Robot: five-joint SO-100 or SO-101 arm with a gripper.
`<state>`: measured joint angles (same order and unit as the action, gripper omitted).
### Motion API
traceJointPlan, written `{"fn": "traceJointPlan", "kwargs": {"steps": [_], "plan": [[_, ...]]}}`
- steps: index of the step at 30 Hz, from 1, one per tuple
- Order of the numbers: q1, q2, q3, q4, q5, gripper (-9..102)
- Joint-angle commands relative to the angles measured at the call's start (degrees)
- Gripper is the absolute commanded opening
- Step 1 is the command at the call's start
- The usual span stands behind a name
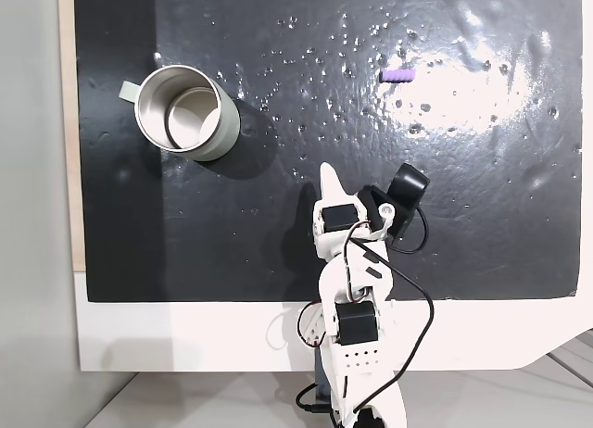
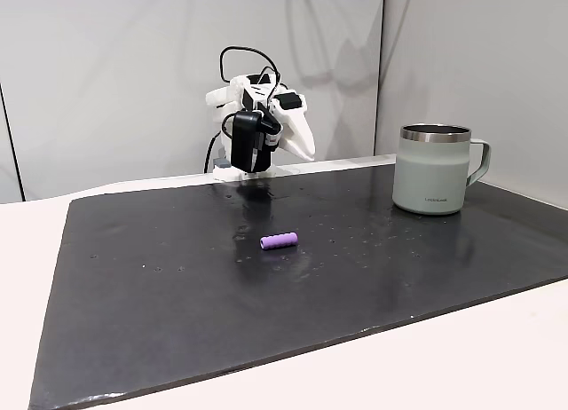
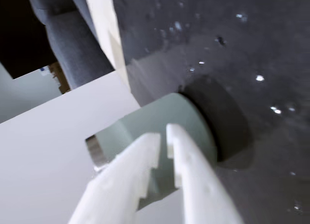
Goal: Grasp a pengrip and put it in the cup.
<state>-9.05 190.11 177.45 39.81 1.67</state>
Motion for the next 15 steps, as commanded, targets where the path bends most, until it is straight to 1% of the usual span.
{"fn": "traceJointPlan", "kwargs": {"steps": [1, 4, 10, 15], "plan": [[-2.8, 0.2, -8.1, 5.3, -1.4, 0], [-3.4, -6.6, -15.9, 8.4, -1.8, 0], [-1.8, -25.0, -34.0, 12.0, -1.0, 0], [1.9, -37.4, -46.3, 16.6, -2.8, 0]]}}
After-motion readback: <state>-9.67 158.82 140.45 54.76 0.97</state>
